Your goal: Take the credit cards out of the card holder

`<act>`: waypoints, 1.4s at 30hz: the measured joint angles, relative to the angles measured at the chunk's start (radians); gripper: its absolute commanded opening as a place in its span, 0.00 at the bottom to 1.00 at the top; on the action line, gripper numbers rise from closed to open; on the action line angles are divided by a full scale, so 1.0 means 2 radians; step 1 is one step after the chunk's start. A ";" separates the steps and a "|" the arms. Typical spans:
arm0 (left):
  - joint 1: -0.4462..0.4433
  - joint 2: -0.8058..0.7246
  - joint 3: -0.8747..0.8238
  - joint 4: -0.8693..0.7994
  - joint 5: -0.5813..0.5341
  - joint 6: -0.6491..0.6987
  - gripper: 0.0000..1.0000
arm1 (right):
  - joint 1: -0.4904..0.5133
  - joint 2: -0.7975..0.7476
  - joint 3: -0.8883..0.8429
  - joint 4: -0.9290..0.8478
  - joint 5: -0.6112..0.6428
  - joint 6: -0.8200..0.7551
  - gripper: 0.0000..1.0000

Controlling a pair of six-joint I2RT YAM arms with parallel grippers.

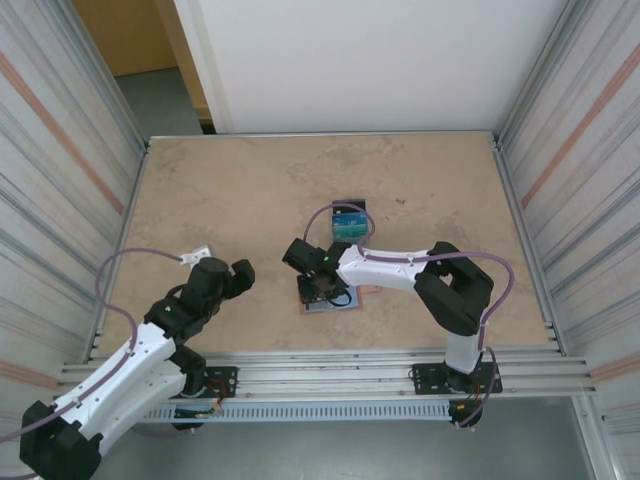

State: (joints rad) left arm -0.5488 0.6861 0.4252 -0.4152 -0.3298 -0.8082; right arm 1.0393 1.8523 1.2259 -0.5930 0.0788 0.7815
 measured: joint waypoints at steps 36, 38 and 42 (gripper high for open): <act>-0.194 0.192 0.096 -0.004 -0.064 0.035 0.99 | -0.070 -0.100 -0.123 -0.025 0.063 0.000 0.43; -0.207 0.210 0.101 -0.003 -0.064 0.033 0.99 | -0.075 -0.100 -0.131 -0.021 0.061 0.000 0.43; -0.224 0.249 0.109 -0.003 -0.062 0.027 0.99 | -0.090 -0.122 -0.148 -0.018 0.053 0.000 0.42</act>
State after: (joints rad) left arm -0.9966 1.1839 0.6434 -0.4217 -0.4534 -0.7540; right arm 0.8589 1.6089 0.9295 -0.6289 0.1856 0.7818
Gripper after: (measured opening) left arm 0.987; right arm 0.430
